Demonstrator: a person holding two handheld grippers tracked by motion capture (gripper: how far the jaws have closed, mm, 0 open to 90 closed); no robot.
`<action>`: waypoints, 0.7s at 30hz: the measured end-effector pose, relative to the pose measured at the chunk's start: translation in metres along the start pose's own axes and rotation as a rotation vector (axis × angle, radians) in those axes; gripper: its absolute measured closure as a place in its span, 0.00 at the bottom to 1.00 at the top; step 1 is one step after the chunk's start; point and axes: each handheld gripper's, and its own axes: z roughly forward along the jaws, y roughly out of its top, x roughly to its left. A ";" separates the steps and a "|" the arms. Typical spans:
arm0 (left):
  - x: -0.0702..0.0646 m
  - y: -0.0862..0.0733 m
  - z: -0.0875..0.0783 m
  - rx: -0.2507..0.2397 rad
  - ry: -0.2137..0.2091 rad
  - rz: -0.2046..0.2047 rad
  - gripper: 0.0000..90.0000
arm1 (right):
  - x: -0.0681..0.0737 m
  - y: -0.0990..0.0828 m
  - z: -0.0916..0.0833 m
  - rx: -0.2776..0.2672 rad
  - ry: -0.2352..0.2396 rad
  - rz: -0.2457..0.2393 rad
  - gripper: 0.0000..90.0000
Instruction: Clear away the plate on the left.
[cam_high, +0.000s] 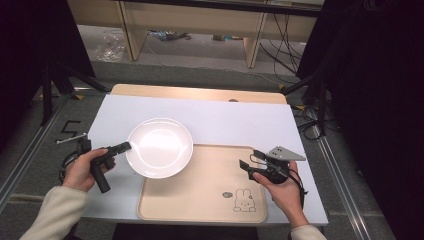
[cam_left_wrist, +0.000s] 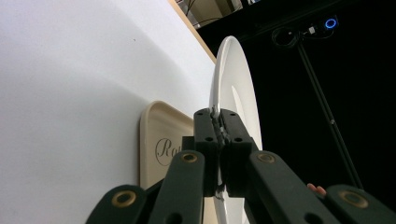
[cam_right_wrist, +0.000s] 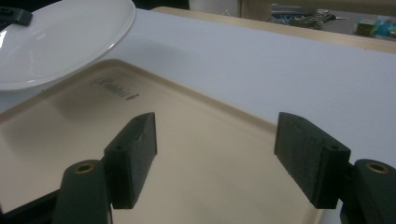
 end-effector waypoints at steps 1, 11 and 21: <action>0.000 0.000 0.001 0.000 -0.002 0.002 0.96 | 0.002 0.000 0.000 0.004 0.003 0.035 0.34; -0.003 -0.002 0.005 0.021 0.008 0.006 0.96 | 0.003 -0.001 0.001 -0.012 0.003 0.039 0.34; -0.004 -0.005 0.010 0.042 0.008 0.004 0.96 | 0.002 0.000 -0.001 0.010 0.000 0.033 0.34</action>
